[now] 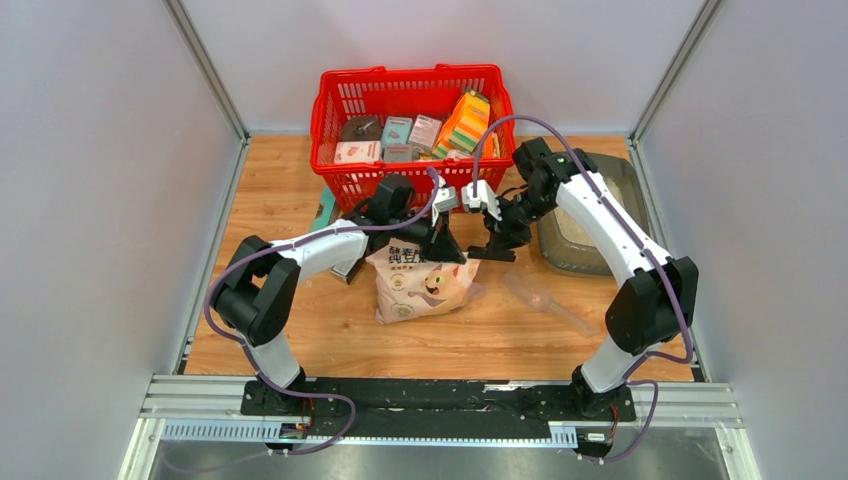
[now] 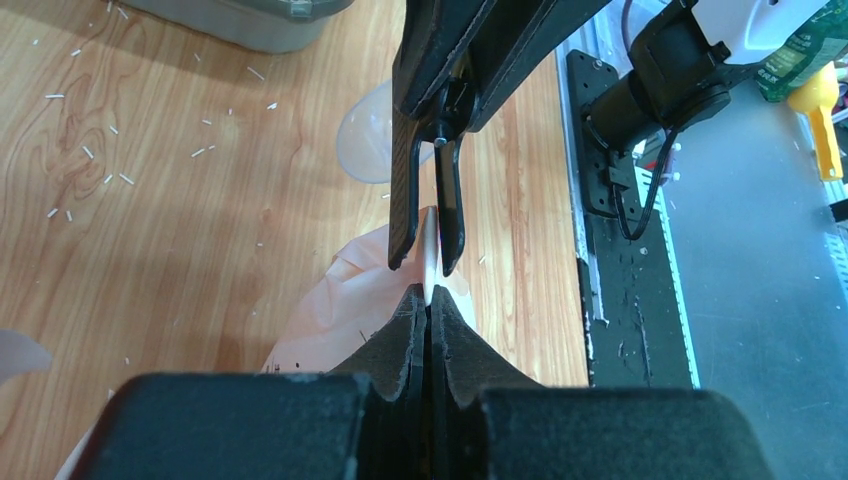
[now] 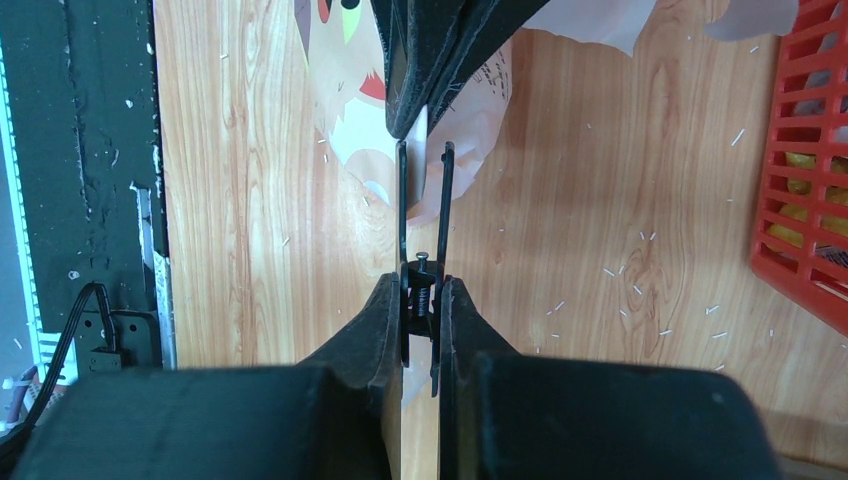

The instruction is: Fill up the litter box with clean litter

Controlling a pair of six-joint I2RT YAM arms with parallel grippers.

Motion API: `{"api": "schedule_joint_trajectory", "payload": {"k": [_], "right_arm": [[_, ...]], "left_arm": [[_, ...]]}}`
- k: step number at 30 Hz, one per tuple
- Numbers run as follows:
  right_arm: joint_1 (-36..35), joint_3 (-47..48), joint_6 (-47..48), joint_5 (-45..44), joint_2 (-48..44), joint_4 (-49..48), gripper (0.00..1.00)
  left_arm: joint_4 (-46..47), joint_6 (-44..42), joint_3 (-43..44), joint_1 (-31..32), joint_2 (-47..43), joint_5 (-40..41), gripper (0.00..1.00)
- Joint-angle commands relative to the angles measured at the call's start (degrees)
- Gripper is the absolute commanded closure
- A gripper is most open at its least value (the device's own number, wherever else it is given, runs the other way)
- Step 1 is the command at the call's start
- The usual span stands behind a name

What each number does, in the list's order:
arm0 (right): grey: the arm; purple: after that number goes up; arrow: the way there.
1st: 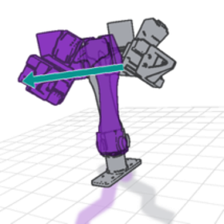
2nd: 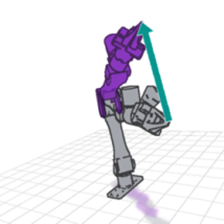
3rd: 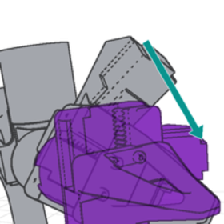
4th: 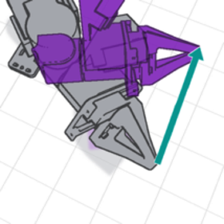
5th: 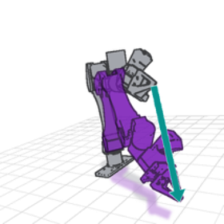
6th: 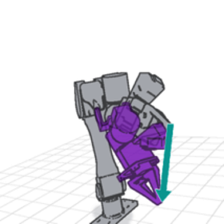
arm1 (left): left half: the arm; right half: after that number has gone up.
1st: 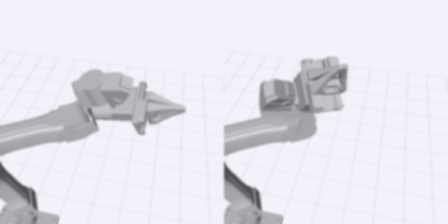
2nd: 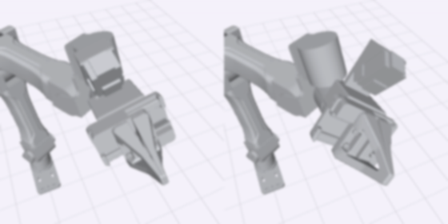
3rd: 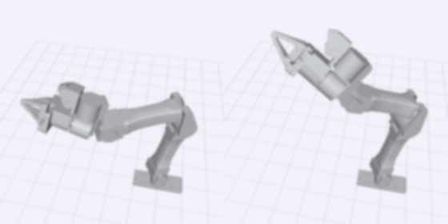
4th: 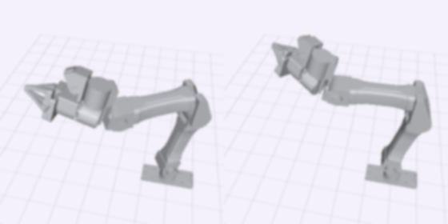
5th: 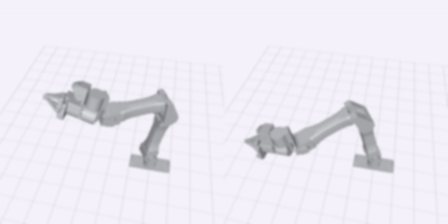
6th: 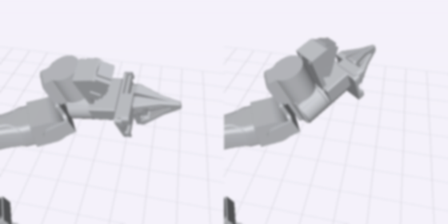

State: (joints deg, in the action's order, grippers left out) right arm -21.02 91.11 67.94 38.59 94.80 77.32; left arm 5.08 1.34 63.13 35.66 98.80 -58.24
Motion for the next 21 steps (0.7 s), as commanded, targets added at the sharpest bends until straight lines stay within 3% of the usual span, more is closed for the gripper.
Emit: {"api": "schedule_joint_trajectory", "payload": {"k": [1, 5, 8, 12, 15, 21], "right_arm": [[-0.69, 0.82, 1.67, -0.27, 0.12, 4.33, 1.0], [-1.57, 0.56, 1.23, -0.71, 0.73, 4.51, 1.0], [-2.45, 0.73, 1.66, -1.06, 0.56, 4.51, 1.0], [-3.68, 1.7, 2.11, -2.2, 0.64, 5.03, 1.0], [-4.82, 2.4, 2.02, -3.08, 0.56, 4.95, 1.0], [-7.19, 3.02, 1.49, -5.01, 0.47, 4.51, 1.0]], "left_arm": [[5.73, 1.03, 0.59, 0.02, -1.68, -0.82, 0.97], [2.67, -0.71, 0.85, -1.2, -3.61, -1.26, 0.69], [-6.81, -8.59, 1.03, -3.48, -6.51, -2.22, 0.61], [-23.93, -20.83, 0.24, -5.77, -9.85, -3.2, 0.6], [-29.85, -26.65, -1.34, -6.74, -12.05, -3.29, 0.6], [-30.4, -28.59, -3.63, -6.74, -11.36, -3.99, 0.66]]}}
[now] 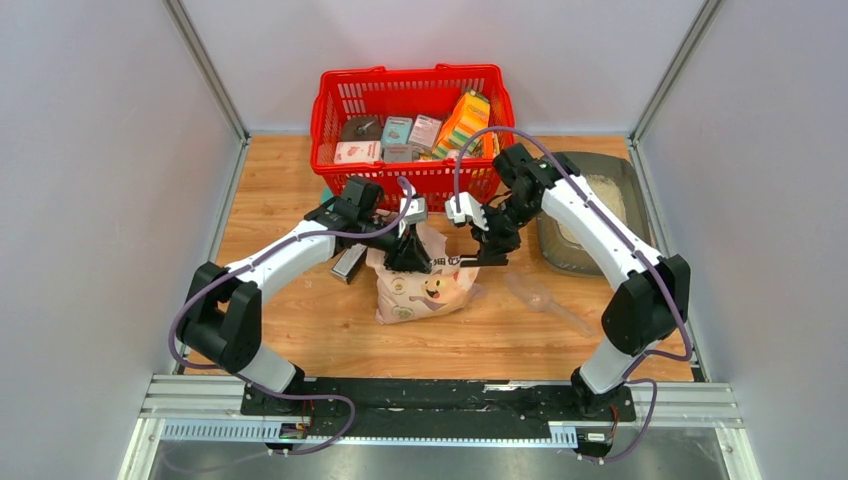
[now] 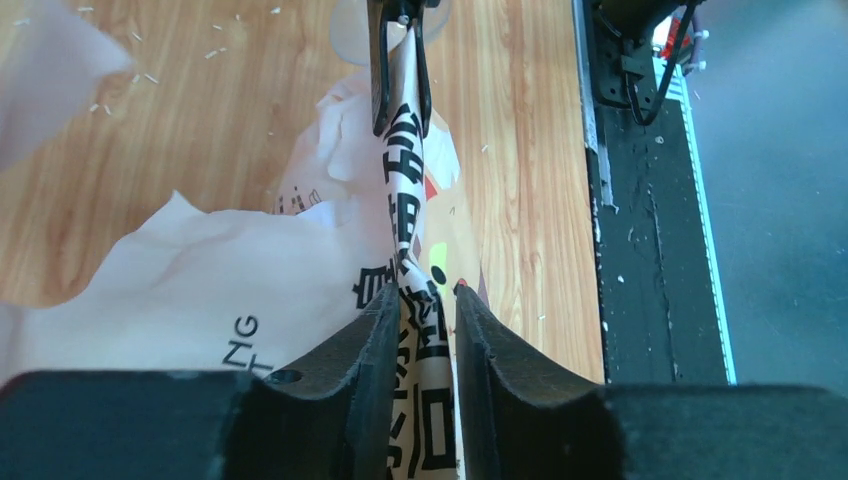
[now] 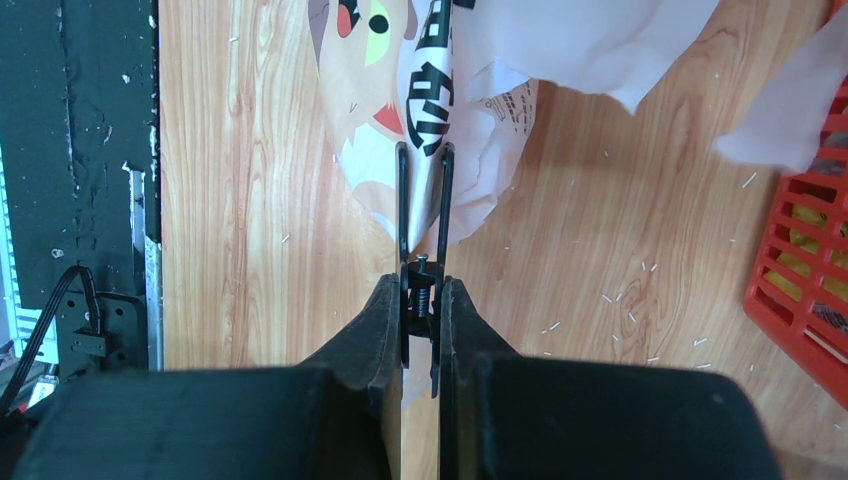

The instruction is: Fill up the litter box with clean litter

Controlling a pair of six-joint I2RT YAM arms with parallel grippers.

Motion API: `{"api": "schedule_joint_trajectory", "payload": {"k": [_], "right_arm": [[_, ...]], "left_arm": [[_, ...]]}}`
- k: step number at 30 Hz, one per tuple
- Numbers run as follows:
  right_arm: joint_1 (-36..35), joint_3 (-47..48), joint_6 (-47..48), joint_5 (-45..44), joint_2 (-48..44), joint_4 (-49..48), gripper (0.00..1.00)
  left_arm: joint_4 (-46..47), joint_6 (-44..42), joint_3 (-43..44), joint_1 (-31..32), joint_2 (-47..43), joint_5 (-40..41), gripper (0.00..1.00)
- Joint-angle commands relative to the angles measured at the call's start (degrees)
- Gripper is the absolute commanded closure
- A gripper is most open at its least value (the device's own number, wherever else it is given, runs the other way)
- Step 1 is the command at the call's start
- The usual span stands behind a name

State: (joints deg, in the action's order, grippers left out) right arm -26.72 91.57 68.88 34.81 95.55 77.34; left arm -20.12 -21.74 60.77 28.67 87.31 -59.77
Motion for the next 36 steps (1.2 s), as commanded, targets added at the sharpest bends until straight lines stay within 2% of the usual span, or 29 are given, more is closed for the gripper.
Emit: {"api": "schedule_joint_trajectory", "payload": {"k": [1, 3, 4, 7, 13, 15, 19, 25, 29, 36], "right_arm": [[-1.84, 2.65, 0.2, -1.32, -0.27, 4.4, 1.0], [-2.11, 3.09, -0.15, -1.67, -0.1, 4.31, 1.0], [-2.63, 3.18, -0.41, -1.93, -0.01, 4.14, 1.0], [-3.95, 3.79, -1.38, -2.64, 0.34, 3.7, 1.0], [-6.68, 5.63, -2.7, -4.04, 2.0, 4.22, 1.0], [-7.64, 6.34, -3.49, -4.75, 2.36, 4.4, 1.0], [-9.05, 6.87, -4.63, -5.89, 3.59, 4.66, 1.0], [-10.63, 6.87, -6.74, -4.49, 4.38, 4.14, 1.0], [-11.6, 6.69, -7.36, -3.78, 4.91, 3.7, 1.0], [-11.95, 6.43, -8.76, -2.9, 5.7, 2.55, 1.0]], "left_arm": [[-5.28, -5.51, -0.92, 0.16, 0.49, -2.63, 0.69], [-5.19, -5.51, -0.57, 0.25, 1.46, -3.16, 0.75], [-5.02, -5.16, -0.31, 0.25, 1.64, -3.25, 0.83], [-2.74, -3.5, -0.13, 0.25, 1.64, -3.25, 0.9], [0.6, -0.16, 0.22, 0.25, 0.15, -2.81, 0.93], [1.4, 0.9, -0.04, 0.16, -0.82, -2.55, 0.91], [3.42, 3.54, -1.7, 0.08, -2.67, -2.02, 0.79], [6.58, 8.98, -4.26, -1.59, -5.21, -1.4, 0.68], [11.94, 15.66, -7.07, -4.31, -6.8, -2.02, 0.64], [11.24, 17.16, -9.97, -6.78, -9.34, -2.02, 0.61]]}}
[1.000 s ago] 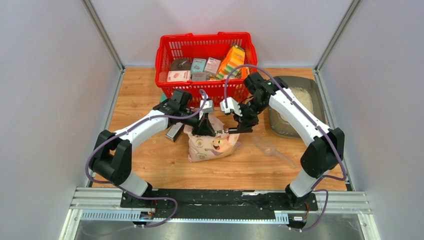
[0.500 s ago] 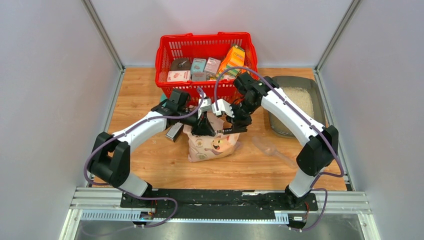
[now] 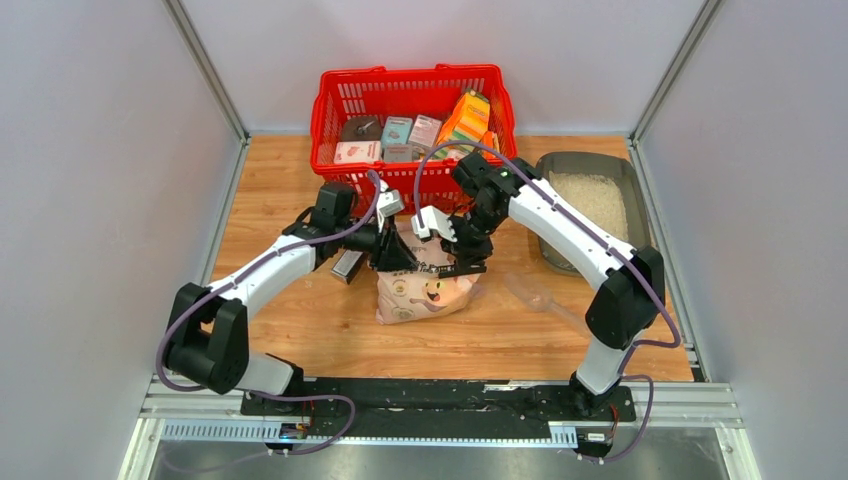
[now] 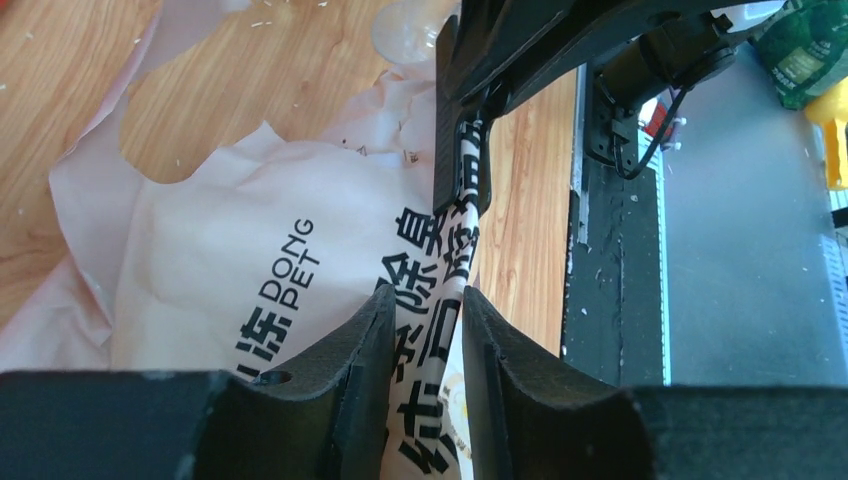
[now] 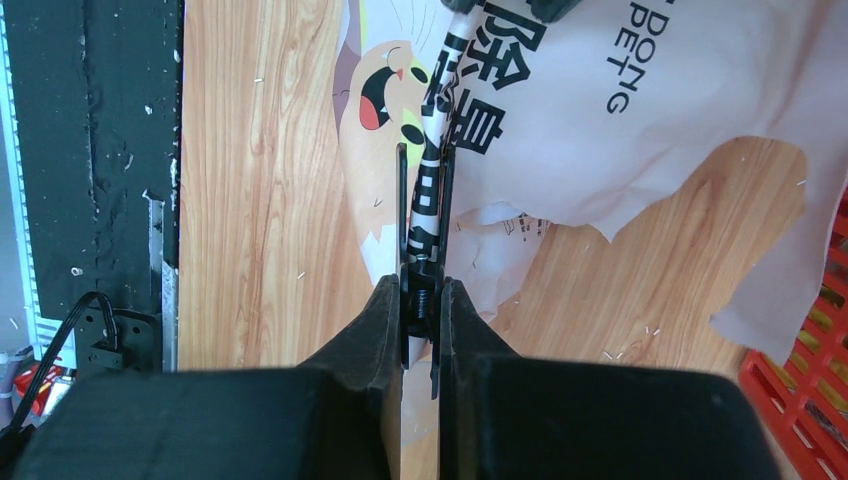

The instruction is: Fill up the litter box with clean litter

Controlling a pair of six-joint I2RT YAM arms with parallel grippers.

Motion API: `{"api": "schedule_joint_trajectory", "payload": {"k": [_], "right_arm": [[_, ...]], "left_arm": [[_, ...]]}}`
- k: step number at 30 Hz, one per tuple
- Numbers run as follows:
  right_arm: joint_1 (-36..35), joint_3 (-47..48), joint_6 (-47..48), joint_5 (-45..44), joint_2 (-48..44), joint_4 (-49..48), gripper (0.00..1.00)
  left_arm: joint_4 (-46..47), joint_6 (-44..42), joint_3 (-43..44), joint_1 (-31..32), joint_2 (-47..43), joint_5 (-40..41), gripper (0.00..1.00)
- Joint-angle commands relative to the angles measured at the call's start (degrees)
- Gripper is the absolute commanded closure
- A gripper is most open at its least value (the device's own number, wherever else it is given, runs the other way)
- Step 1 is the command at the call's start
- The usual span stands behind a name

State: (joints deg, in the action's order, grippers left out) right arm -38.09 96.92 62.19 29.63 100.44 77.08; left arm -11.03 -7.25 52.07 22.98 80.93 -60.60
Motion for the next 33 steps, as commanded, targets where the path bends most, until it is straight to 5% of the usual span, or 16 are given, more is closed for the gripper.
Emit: {"api": "schedule_joint_trajectory", "payload": {"k": [1, 21, 26, 30, 33], "right_arm": [[-0.59, 1.07, -2.16, 2.36, 0.72, 2.55, 1.0], [-5.07, -1.21, -9.63, -6.51, -0.86, -6.68, 1.0], [-4.89, -1.47, -11.56, -6.6, -0.86, -6.85, 0.88], [-3.93, -1.48, -12.97, -6.51, -1.65, -6.68, 0.56], [-2.44, 0.28, -13.68, -5.72, -2.44, -6.06, 0.47]], "left_arm": [[2.15, 2.68, -1.45, -1.27, -3.14, -1.01, 0.61], [-0.66, 4.87, -3.73, -6.37, -10.35, 2.68, 0.6], [-1.01, 4.96, -3.73, -6.37, -10.44, 3.12, 0.59], [-2.85, 4.26, -2.86, -6.46, -10.35, 4.34, 0.59], [-6.02, 2.85, -1.46, -6.9, -10.26, 5.4, 0.57]]}}
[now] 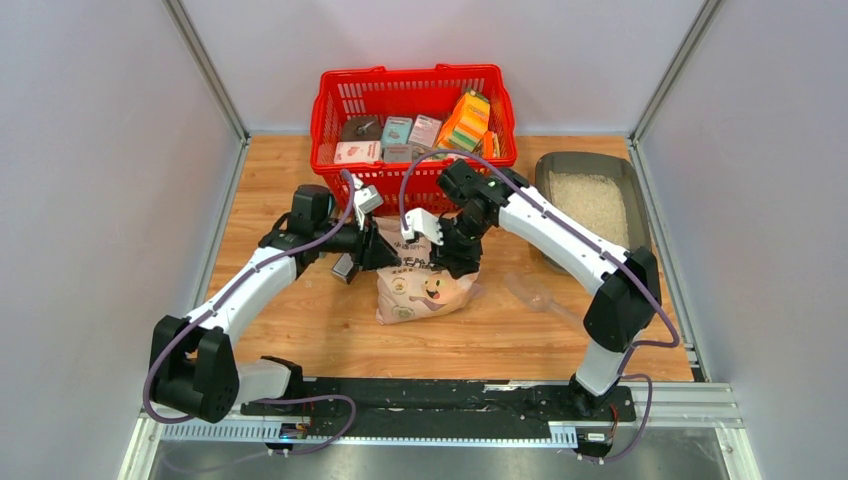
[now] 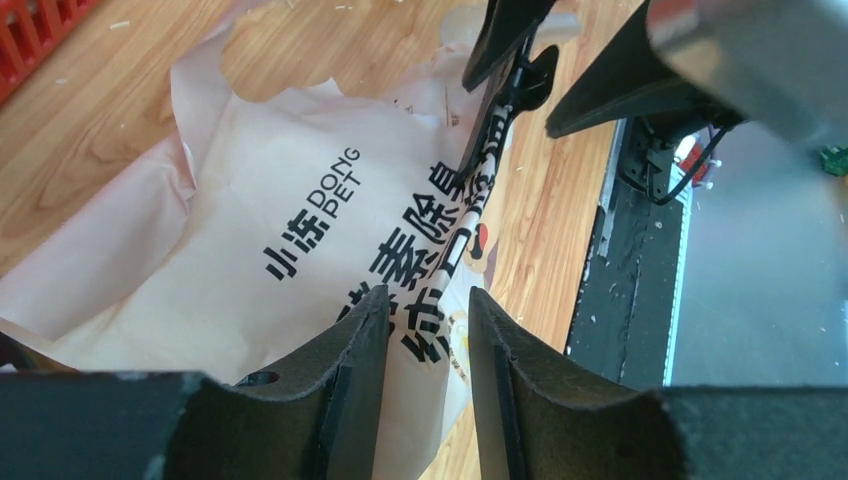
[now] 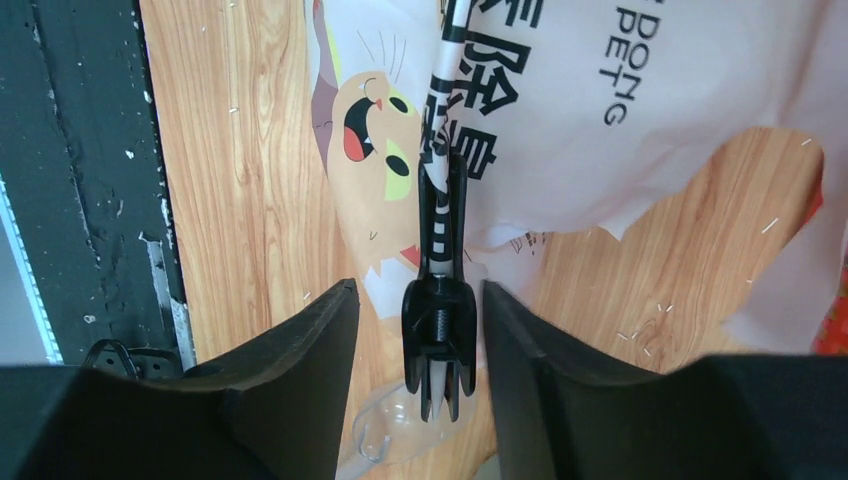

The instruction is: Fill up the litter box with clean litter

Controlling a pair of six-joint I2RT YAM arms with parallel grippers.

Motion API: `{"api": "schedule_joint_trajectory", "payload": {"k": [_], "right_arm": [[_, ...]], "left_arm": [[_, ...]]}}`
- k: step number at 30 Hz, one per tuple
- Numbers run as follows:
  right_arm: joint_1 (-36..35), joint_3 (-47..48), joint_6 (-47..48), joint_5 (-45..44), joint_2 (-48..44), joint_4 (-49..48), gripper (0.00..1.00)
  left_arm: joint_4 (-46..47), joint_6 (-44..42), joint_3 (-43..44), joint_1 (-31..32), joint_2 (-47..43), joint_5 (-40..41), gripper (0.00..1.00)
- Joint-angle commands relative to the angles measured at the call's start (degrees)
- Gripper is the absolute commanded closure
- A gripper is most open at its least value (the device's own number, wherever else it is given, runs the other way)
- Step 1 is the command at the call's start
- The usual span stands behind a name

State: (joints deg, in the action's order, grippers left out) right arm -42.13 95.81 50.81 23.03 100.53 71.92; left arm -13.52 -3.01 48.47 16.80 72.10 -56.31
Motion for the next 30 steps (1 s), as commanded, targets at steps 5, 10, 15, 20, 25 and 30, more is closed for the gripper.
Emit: {"api": "schedule_joint_trajectory", "payload": {"k": [5, 10, 15, 20, 25, 30], "right_arm": [[5.47, 8.85, -6.15, 4.12, -4.37, 1.03, 0.38], [10.92, 6.95, -12.48, 2.39, -9.56, -2.57, 0.0], [14.88, -11.99, -25.73, -14.55, -17.81, -14.06, 0.0], [14.97, -25.57, -34.55, -40.3, -24.5, -28.58, 0.0], [15.15, -25.25, -31.92, -45.96, -21.26, -36.05, 0.0], [16.99, -8.73, -35.15, -47.9, -12.31, -37.47, 0.0]], "left_arm": [[-11.78, -4.81, 5.4, -2.12, -2.39, 4.01, 0.52], [-20.99, -9.9, 10.32, -3.61, -3.71, 11.03, 0.38], [-26.73, -17.55, 11.66, -4.32, -7.66, 26.14, 0.36], [-27.35, -18.71, 8.23, -5.19, -11.8, 38.12, 0.33], [-25.07, -13.7, 10.32, -6.68, -10.67, 39.0, 0.3], [-22.79, -10.53, 19.2, -7.66, -7.15, 40.39, 0.3]]}}
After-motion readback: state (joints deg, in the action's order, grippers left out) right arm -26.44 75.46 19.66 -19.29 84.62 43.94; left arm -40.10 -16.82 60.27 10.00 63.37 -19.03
